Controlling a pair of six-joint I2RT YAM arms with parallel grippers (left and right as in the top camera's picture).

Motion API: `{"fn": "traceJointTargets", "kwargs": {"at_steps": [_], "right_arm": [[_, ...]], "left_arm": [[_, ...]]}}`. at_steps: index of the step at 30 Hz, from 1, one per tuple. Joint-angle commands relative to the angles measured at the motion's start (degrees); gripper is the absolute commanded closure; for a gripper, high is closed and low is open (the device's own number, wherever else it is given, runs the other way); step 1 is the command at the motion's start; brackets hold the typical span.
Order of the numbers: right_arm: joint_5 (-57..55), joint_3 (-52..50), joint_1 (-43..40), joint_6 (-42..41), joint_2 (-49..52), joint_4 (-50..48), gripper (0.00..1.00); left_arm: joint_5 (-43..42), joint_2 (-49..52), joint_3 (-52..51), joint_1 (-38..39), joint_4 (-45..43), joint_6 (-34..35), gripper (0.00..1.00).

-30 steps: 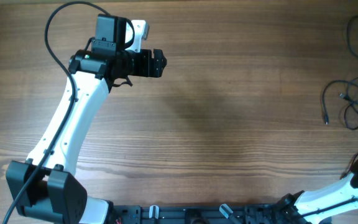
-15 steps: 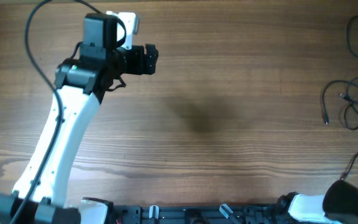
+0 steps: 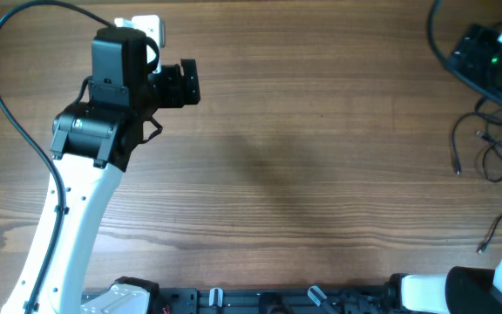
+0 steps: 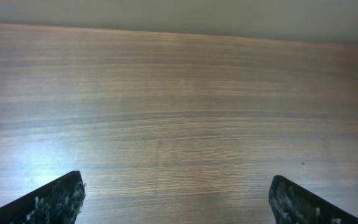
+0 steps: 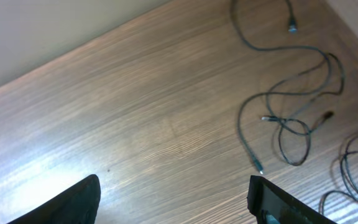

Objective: Untangle cables

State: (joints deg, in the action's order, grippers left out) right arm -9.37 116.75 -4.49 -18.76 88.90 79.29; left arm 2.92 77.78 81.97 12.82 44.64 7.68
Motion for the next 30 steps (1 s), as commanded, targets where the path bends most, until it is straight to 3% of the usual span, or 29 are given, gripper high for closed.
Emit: {"fn": "traceJointTargets", "kwargs": {"at_steps": [1,17,21,30], "right_arm": [[-1.4,0.8,3.7,0.5,-0.5,-0.4,0.2],[-1.2,-0.1,14.9,3.4,9.2,-3.9,0.13],[-1.1,-0.1,16.9,5.3,13.0,-8.4,0.02],[-0.5,-0.2,19.4,5.3,18.1,-9.4,0.0]], "left_arm": [[2.8,-1.0,-0.2,0.2,0.6,2.4,0.03],[5.8,-1.0,-0.2,0.2,0.9,5.4,0.03],[3.9,0.3,-0.2,0.2,-3.7,-1.5,0.0],[-4.4,6.7,-0.2,0.2,-6.9,-7.3,0.0]]}}
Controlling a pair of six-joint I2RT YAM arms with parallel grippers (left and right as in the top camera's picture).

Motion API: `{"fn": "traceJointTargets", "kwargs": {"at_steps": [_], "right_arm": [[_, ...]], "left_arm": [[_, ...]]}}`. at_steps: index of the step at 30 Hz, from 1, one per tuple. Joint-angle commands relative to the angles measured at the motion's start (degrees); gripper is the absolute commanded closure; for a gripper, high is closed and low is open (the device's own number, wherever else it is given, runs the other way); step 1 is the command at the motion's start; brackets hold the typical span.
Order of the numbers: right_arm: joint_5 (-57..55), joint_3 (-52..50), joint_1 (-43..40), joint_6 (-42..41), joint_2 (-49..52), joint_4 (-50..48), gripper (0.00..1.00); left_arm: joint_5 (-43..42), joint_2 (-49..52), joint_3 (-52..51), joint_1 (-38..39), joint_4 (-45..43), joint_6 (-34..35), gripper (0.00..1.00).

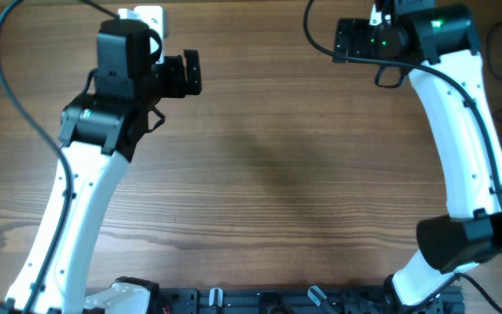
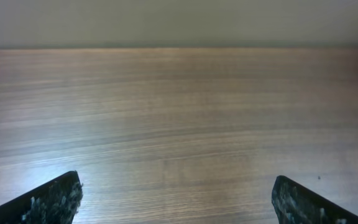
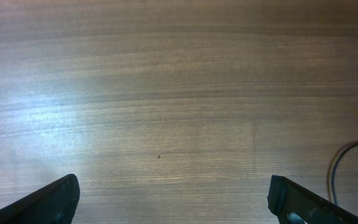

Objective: Untangle cables

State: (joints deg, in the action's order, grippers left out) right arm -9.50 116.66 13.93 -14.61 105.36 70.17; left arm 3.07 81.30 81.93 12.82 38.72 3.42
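Note:
Only a small part of the thin dark cables (image 3: 347, 163) shows at the right edge of the right wrist view, with a small plug end beside the loop. From overhead a few strands of the cables show at the table's right edge, mostly hidden behind the right arm. My right gripper (image 3: 174, 182) is open over bare wood at the back of the table, left of the cables, with nothing between its fingers. My left gripper (image 2: 176, 180) is open over bare wood at the back left (image 1: 190, 73), far from the cables.
A white block (image 1: 143, 15) sits at the table's back edge behind the left arm. The arms' own black leads arc over the back corners. Plain wooden tabletop (image 1: 268, 174) lies between the two arms. A black rail runs along the front edge.
My right arm has moved from the far right edge to the back right of centre, and its camera now sees the cables only at its right edge. The left gripper has shifted slightly and stays open.

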Motion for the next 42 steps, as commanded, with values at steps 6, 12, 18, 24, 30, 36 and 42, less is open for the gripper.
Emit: {"fn": "traceJointTargets", "kwargs": {"at_steps": [6,12,18,24,30,36,42], "right_arm": [[0.2,-0.6,1.3,1.1,2.0,-2.2,0.0],[1.7,-5.1,1.3,1.1,2.1,-7.9,0.0],[2.1,-10.9,1.3,1.2,2.1,-14.0,0.01],[5.2,-12.2,1.3,4.1,2.1,-16.3,0.0],[5.3,-12.2,1.3,4.0,2.1,-16.9,0.0],[5.3,-12.2,1.3,4.0,2.1,-16.6,0.01],[5.3,-12.2,1.3,4.0,2.1,-16.6,0.0]], "left_arm": [[-6.5,8.8,-0.2,0.2,-1.7,-3.0,0.0],[-6.3,11.6,-0.2,0.2,-2.8,-3.0,0.0],[-4.4,12.7,-0.2,0.2,-4.8,-2.5,0.01],[0.8,14.4,-0.2,0.2,-4.8,-2.5,0.01],[4.5,14.5,-0.2,0.1,-4.7,-1.9,0.01],[5.0,14.5,-0.2,0.2,-4.7,-1.0,0.01],[5.0,14.5,-0.2,0.2,-4.7,-1.0,0.0]]}}
